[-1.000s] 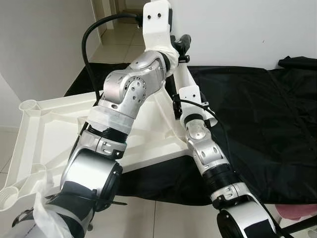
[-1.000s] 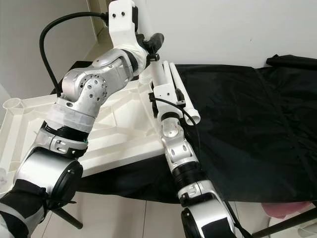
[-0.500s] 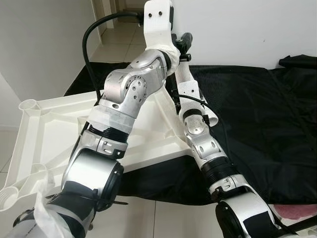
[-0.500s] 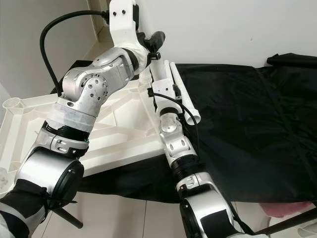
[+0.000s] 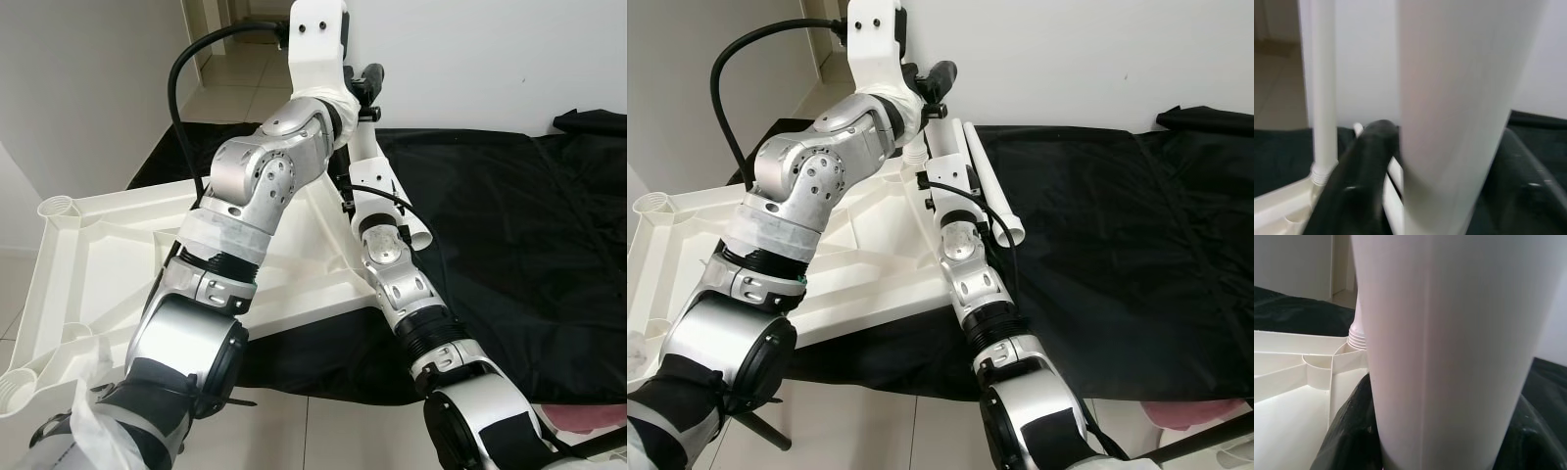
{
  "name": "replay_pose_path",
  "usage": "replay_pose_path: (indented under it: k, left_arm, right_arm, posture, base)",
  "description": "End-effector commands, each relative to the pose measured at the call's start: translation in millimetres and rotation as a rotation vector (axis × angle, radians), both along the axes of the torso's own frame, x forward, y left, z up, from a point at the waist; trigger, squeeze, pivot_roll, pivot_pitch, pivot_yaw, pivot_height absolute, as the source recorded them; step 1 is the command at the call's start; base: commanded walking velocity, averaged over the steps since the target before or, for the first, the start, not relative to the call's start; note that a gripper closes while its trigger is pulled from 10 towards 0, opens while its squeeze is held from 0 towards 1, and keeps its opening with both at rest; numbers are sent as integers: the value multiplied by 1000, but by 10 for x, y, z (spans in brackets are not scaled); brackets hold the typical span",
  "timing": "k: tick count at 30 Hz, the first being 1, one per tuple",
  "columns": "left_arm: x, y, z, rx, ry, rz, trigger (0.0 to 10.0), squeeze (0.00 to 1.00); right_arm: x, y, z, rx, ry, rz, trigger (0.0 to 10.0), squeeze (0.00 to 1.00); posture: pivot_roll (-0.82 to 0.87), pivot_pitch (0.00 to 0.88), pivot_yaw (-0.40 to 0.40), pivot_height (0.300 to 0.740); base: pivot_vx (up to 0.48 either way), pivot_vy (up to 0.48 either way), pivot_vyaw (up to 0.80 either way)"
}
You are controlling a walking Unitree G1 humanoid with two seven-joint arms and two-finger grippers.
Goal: Building children table
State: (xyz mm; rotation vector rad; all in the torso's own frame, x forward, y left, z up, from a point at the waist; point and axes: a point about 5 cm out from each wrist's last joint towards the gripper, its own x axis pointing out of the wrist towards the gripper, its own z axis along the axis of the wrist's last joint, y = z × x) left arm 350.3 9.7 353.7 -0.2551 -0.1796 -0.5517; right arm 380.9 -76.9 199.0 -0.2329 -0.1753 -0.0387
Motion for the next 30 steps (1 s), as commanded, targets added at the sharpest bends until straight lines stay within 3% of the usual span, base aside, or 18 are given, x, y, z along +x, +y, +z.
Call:
replay_pose_path:
  k: [1,5,6,7,8,13,15,18,21,23,26,30]
  left_arm:
    - [-90,-77,59,15,-78,-112,10000,1000]
    - [-127,-106,64,22,-100,-145,10000,1000]
    - [-160,-135,71,31,-120,-172,10000,247]
    - [-160,-135,71,31,-120,-172,10000,247]
    - [-202,-160,88,25,-139,-212,10000,0]
    - [-292,-193,105,5,-163,-306,10000,0]
    - [-357,-173,103,-52,-155,-370,10000,0]
    - [-367,-128,90,-89,-138,-379,10000,0]
    - [-340,48,29,-177,-90,-348,10000,0]
    - [-340,48,29,-177,-90,-348,10000,0]
    - [-262,324,-148,-241,-47,-238,10000,0]
    - [-247,403,-238,-245,-40,-193,10000,0]
  right_arm:
    - [13,15,49,47,-8,-4,10000,0]
    - [13,12,55,71,-6,-4,10000,0]
    - [18,-2,71,98,-7,-7,10000,0]
    - [18,-2,71,98,-7,-7,10000,0]
    - [24,-22,83,130,-5,-13,10000,0]
    - [33,-72,95,196,5,-28,10000,0]
    - [38,-112,86,264,23,-34,10000,0]
    - [43,-133,83,291,25,-28,10000,0]
    - [27,-160,106,337,-7,-9,10000,0]
    - [27,-160,106,337,-7,-9,10000,0]
    - [-39,-242,178,374,-99,33,10000,0]
    - [-68,-285,169,366,-111,42,10000,0]
  posture:
    - [19,0,44,740]
    - [12,0,56,740]
    - [11,0,59,740]
    - [11,0,59,740]
    - [11,0,65,740]
    - [18,0,60,740]
    - [42,0,41,740]
    - [44,1,40,740]
    - [48,6,35,740]
    - [48,6,35,740]
    - [36,5,28,740]
    - [26,8,22,740]
  base:
    - [0,0,0]
    - [0,0,0]
    - [0,0,0]
    - [0,0,0]
    - [0,0,0]
    - [0,0,0]
    - [0,0,0]
    - [0,0,0]
    - [0,0,0]
    - [0,0,0]
    - [0,0,0]
    - [0,0,0]
